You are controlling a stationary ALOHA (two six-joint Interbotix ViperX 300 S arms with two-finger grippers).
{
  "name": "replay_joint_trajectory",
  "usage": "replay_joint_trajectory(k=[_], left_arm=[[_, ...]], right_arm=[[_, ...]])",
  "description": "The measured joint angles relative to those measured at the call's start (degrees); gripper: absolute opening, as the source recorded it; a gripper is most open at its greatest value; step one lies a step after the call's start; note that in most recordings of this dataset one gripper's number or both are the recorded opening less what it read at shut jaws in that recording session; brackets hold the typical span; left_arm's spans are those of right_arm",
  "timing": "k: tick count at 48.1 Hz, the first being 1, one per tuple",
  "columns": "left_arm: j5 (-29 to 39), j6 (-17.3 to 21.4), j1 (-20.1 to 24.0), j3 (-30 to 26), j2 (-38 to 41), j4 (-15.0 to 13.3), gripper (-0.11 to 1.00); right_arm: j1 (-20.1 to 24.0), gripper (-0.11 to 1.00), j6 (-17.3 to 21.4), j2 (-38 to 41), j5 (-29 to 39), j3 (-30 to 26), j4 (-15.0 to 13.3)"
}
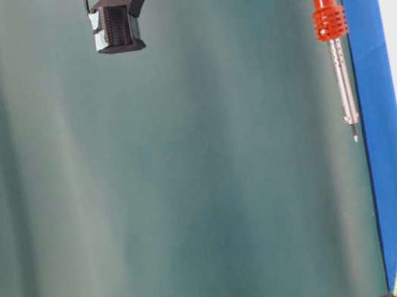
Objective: Touch the tip of the soldering iron to the tip of the solder at the mark.
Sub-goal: 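Lift both tools and bring them up over the red-dot strip, then move right gripper's iron tip left toward the solder tip at leftmost dot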
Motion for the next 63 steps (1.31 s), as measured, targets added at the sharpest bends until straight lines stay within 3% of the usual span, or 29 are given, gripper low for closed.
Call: replay_joint_trajectory(k=[38, 63], left_arm=[[-4.57, 0.26, 0.7, -0.18, 7.91, 0.0, 0.03], [-5.54, 0.26, 1.23, -0.26, 8.88, 0.09, 0.03]], right_arm=[[-0.09, 0.08, -0.09, 0.0, 0.09, -0.09, 0.09], [1.05, 0.08, 0.0, 0.26, 0.26, -0.09, 0.09]])
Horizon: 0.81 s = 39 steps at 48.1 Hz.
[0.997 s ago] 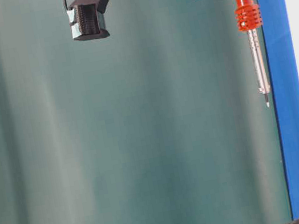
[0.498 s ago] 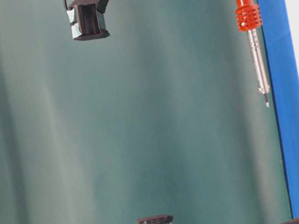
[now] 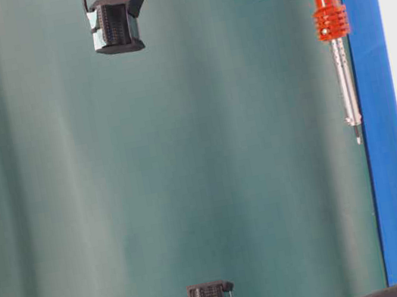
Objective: Touch the tip of the soldering iron to the tip of the solder at the mark.
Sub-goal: 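Move right gripper's iron tip left toward the solder tip at leftmost dot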
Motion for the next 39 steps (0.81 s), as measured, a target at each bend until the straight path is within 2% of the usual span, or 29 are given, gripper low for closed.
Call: replay_joint_trajectory(k=[13, 24, 39], left_arm=[[-0.18, 0.09, 0.09, 0.0, 0.0, -0.09, 0.03], [0.0, 0.0, 0.0, 0.09, 0.0, 0.0, 0.03], [0.0, -0.09, 0.09, 0.0, 0.0, -0.09, 0.03]], right_arm=[[0.97, 0.08, -0.35, 5.19, 3.34, -5.1, -0.18], [0.97, 0.08, -0.35, 11.43, 7.38, -11.87, -2.72], [1.14, 0.08, -0.35, 17.05, 10.99, -17.93, -3.96]])
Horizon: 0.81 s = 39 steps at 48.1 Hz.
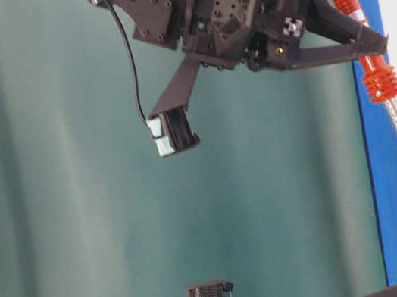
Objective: Touch the tip of the soldering iron to the tip of the solder at the mark.
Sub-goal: 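Move right gripper's iron tip left toward the solder tip at leftmost dot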
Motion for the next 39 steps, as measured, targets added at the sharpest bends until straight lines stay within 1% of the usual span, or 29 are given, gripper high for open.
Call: replay_joint_trajectory(k=[10, 25, 32, 39], left_arm=[[0.09, 0.0, -0.09, 0.0, 0.0, 0.0, 0.03], [0.09, 0.0, -0.09, 0.0, 0.0, 0.0, 0.03], [0.09, -0.09, 0.0, 0.0, 0.0, 0.09, 0.03], [0.09, -0.09, 0.0, -0.09, 0.0, 0.0, 0.03]], right_arm=[[0.09, 0.08, -0.35, 1.23, 0.26, -1.41, -0.26], [0.35, 0.08, -0.26, 1.93, 0.44, -1.58, -0.44], [0.35, 0.08, -0.18, 2.55, 1.41, -2.46, -1.23], [0.35, 0.08, -0.18, 3.16, 2.55, -3.34, -1.41]])
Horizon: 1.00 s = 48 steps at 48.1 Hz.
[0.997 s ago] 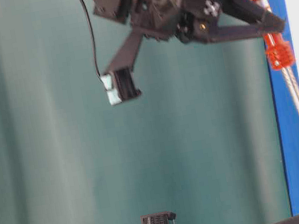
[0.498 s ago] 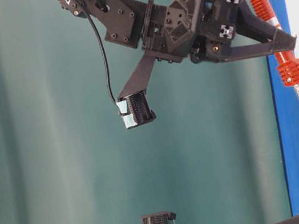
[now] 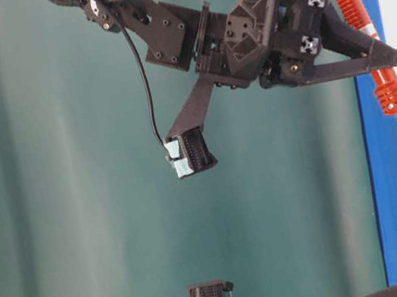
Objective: Touch the tip of the soldering iron to the tip of the solder at the mark.
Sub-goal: 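Move right gripper's iron tip left toward the solder tip at leftmost dot, then hold iron at the dot, then pull right gripper back rightward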
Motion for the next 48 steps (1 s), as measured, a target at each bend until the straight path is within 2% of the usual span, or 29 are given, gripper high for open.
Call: replay_joint_trajectory(k=[48], left_arm=[[0.18, 0.0, 0.0, -0.09, 0.0, 0.0, 0.03]], right_arm=[[-0.09, 0.08, 0.09, 0.0, 0.62, -0.18, 0.0]])
